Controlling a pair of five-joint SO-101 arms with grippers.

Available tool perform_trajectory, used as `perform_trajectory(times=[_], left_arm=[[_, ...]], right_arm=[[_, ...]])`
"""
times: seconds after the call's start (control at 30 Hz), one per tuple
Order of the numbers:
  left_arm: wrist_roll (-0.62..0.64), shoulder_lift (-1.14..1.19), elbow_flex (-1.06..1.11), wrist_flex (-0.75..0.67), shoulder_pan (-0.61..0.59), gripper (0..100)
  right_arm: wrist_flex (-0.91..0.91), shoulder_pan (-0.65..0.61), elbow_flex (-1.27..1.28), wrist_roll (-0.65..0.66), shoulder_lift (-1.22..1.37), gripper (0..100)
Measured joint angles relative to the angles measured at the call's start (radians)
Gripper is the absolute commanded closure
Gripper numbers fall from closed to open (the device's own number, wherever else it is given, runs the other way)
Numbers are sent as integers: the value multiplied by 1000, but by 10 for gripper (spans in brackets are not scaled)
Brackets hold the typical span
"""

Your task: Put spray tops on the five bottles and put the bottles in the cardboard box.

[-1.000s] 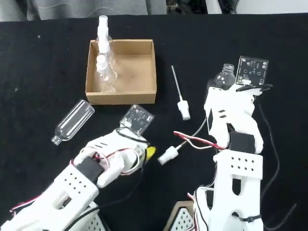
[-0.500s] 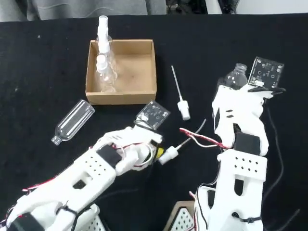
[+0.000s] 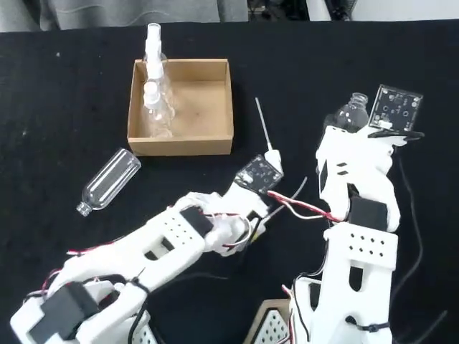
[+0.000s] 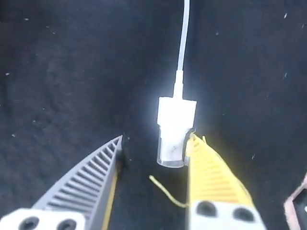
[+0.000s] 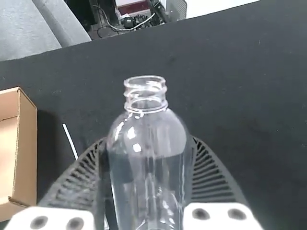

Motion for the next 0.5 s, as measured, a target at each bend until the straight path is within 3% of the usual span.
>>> perform_trajectory(times=[0.5], left_arm=[[-23, 158, -78, 0, 6, 806]], right_arm=[[-2, 0, 0, 0, 0, 907]])
